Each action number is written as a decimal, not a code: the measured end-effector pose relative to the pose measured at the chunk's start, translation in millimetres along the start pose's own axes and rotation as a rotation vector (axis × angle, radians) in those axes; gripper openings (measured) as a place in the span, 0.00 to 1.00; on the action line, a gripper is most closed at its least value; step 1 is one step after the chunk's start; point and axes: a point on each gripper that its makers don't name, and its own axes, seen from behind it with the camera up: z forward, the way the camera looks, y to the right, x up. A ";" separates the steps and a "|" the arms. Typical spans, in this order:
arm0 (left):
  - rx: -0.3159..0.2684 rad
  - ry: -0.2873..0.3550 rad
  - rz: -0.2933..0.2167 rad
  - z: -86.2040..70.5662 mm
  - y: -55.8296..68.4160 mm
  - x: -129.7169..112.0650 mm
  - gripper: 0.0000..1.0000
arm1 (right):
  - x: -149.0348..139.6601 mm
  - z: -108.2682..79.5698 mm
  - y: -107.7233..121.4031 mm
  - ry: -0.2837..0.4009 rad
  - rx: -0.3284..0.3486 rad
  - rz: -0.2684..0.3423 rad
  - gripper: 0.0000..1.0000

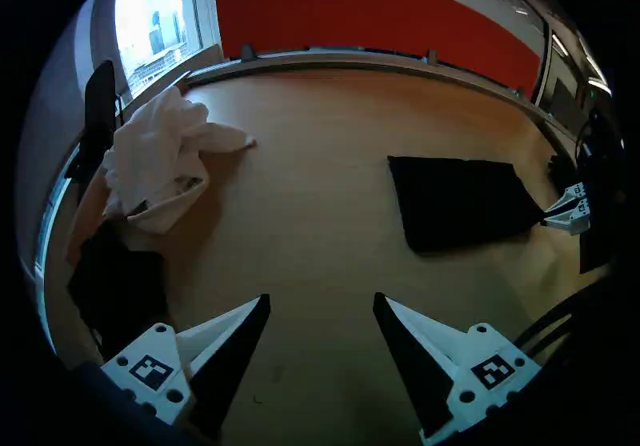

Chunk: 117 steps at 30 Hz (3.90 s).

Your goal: Fold towel

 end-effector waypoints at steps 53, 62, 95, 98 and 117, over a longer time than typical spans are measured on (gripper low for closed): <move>-0.027 0.036 -0.019 -0.7 0.6 12.9 0.96 | 96.5 -76.4 3.0 0.136 -0.067 -0.118 0.04; -0.026 0.044 -0.036 -5.1 -6.2 11.0 0.96 | 133.2 -63.8 -32.5 0.157 -0.002 -0.208 0.04; -0.003 0.051 -0.055 -23.3 -17.6 -0.3 0.96 | 136.6 23.8 -113.6 0.069 0.214 -0.238 0.39; -0.005 0.051 -0.053 -23.1 -16.2 0.5 0.96 | 136.1 23.7 -112.1 0.069 0.212 -0.229 0.67; -0.006 0.050 -0.051 -22.2 -13.2 1.6 0.96 | 106.5 24.1 -98.8 0.049 0.161 -0.174 0.71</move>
